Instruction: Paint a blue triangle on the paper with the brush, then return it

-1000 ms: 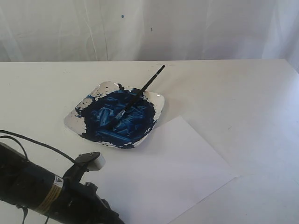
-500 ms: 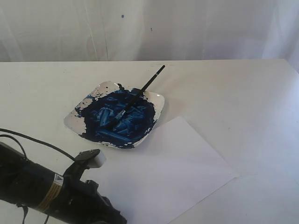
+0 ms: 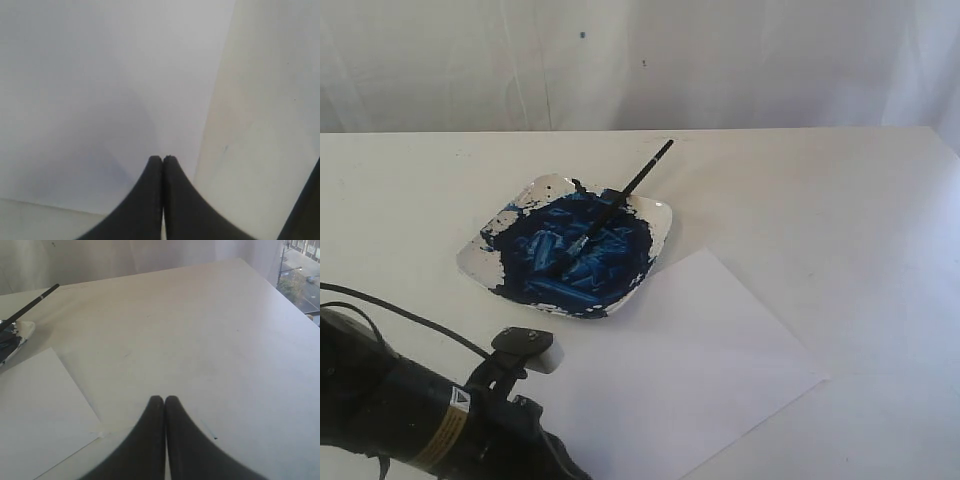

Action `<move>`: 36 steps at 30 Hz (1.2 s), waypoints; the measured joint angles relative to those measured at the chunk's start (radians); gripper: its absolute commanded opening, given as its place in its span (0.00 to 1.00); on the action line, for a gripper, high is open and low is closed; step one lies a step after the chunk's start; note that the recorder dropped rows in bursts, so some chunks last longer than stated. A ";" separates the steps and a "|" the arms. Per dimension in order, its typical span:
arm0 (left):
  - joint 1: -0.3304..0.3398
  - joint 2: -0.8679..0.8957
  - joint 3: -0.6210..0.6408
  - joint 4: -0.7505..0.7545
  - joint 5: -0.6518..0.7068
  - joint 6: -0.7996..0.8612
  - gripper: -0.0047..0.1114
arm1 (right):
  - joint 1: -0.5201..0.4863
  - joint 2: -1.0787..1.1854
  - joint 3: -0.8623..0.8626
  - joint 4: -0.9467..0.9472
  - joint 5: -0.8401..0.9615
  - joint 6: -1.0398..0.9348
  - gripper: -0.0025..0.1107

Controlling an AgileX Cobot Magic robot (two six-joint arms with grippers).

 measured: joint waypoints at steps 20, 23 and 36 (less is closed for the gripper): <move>0.000 0.000 0.000 0.005 0.027 0.000 0.04 | 0.000 0.000 0.000 0.000 0.000 0.000 0.02; 0.000 0.000 0.000 0.005 0.015 0.000 0.04 | 0.000 0.000 0.000 0.000 0.000 0.000 0.02; 0.000 0.000 0.000 0.003 -0.028 -0.039 0.04 | 0.000 0.000 0.000 0.000 0.000 0.000 0.02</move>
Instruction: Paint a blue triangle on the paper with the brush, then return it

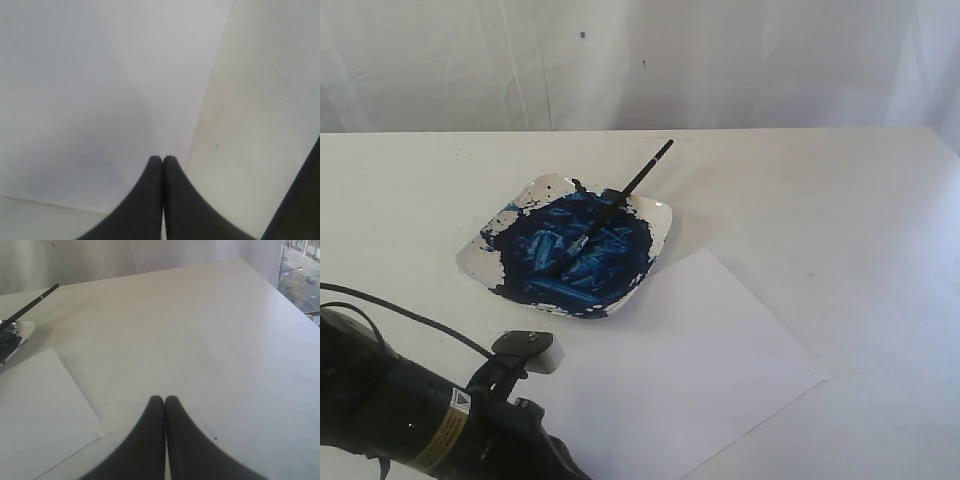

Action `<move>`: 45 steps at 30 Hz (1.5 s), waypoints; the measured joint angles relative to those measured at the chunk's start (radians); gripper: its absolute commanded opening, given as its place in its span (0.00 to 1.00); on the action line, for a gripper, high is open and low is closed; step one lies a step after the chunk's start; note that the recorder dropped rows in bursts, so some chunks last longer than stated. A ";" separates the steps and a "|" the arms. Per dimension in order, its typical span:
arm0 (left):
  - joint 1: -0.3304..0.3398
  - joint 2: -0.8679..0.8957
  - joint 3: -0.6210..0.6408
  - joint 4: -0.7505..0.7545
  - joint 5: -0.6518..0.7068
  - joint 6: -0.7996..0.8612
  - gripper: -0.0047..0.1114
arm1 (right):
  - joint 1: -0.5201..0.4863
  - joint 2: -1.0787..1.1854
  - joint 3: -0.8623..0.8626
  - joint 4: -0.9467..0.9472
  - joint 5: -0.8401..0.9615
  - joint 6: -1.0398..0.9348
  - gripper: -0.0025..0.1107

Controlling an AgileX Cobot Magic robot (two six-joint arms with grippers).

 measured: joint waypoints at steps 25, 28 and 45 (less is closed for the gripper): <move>0.050 0.000 -0.006 0.037 -0.108 -0.026 0.04 | 0.000 0.000 0.000 0.000 0.000 0.000 0.02; 0.048 0.004 -0.006 0.047 -0.097 -0.029 0.04 | 0.000 0.000 0.000 0.000 0.000 0.000 0.02; 0.048 0.110 -0.013 0.016 -0.150 -0.017 0.04 | 0.000 0.000 0.000 0.000 0.000 0.000 0.02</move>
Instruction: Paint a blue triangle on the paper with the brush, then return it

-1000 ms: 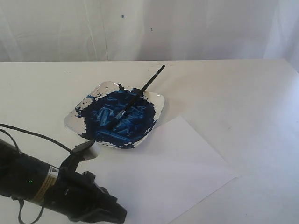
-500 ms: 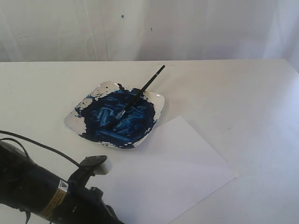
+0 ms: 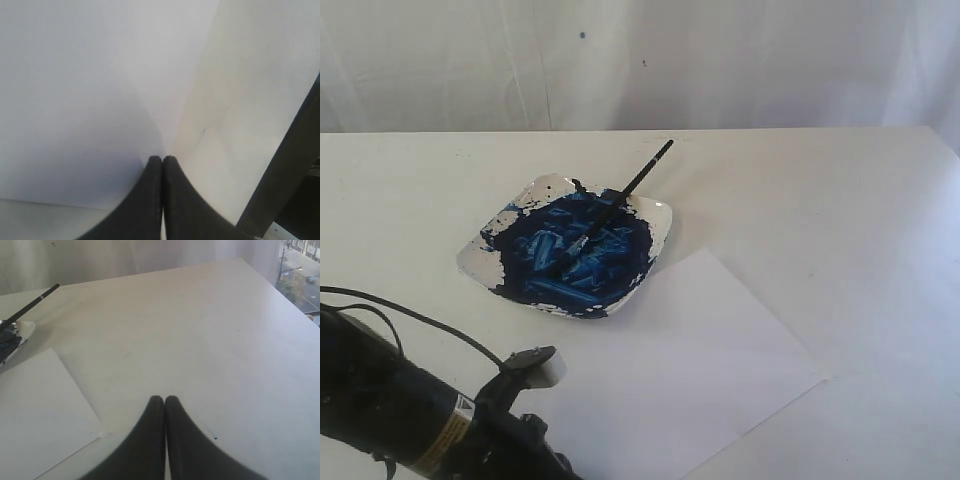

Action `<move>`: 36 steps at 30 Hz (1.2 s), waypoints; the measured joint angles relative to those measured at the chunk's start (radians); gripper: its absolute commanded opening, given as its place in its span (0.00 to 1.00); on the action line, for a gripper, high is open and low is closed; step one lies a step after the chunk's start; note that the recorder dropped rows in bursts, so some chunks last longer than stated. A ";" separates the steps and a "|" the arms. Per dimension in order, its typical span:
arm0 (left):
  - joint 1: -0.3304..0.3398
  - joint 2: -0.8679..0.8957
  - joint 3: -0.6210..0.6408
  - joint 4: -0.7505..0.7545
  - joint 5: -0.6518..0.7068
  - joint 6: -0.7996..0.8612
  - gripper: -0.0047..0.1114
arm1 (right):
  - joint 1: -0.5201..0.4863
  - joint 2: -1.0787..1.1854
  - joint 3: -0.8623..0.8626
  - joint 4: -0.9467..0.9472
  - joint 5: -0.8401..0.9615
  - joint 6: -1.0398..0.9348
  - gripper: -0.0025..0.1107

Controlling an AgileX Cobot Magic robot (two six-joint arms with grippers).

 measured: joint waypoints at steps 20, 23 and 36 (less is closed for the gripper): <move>0.072 -0.029 -0.004 0.065 0.018 0.001 0.04 | 0.000 0.000 0.000 0.000 0.000 0.000 0.02; 0.074 -0.031 -0.004 0.065 0.020 0.001 0.04 | 0.000 0.000 0.000 0.000 0.000 0.000 0.02; 0.074 -0.031 -0.004 0.065 -0.049 0.013 0.04 | 0.000 0.000 0.000 0.000 0.000 0.000 0.02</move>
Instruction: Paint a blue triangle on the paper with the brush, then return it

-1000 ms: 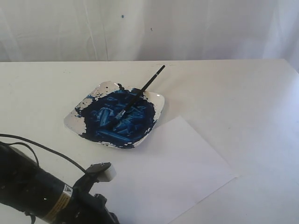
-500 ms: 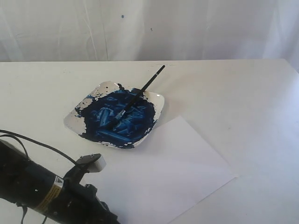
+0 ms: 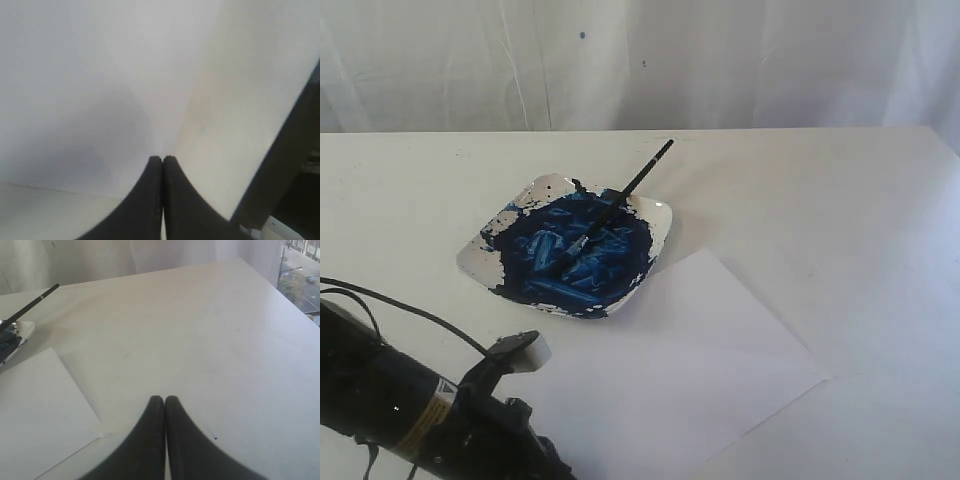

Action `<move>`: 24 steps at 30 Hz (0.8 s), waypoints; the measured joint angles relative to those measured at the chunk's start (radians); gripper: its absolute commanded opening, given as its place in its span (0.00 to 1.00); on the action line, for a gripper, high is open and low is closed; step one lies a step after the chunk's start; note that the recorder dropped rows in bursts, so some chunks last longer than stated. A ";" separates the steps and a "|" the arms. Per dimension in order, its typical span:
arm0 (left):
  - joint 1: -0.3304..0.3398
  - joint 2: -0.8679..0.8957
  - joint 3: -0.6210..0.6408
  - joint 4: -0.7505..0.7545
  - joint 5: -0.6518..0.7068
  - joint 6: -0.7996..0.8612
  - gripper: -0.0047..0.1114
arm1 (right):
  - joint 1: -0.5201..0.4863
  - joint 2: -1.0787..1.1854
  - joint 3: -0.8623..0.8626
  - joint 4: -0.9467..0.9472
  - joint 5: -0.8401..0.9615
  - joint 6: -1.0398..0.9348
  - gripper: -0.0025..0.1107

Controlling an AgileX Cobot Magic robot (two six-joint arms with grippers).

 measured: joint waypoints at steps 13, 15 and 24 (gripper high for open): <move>0.000 -0.037 0.002 -0.004 0.012 0.040 0.04 | 0.000 0.000 0.000 0.000 0.000 0.000 0.02; 0.000 -0.037 0.002 -0.004 0.023 0.034 0.04 | 0.000 0.000 0.000 0.000 0.000 0.000 0.02; 0.000 0.005 0.002 -0.008 0.035 -0.009 0.04 | 0.000 0.000 0.000 0.000 0.000 0.000 0.02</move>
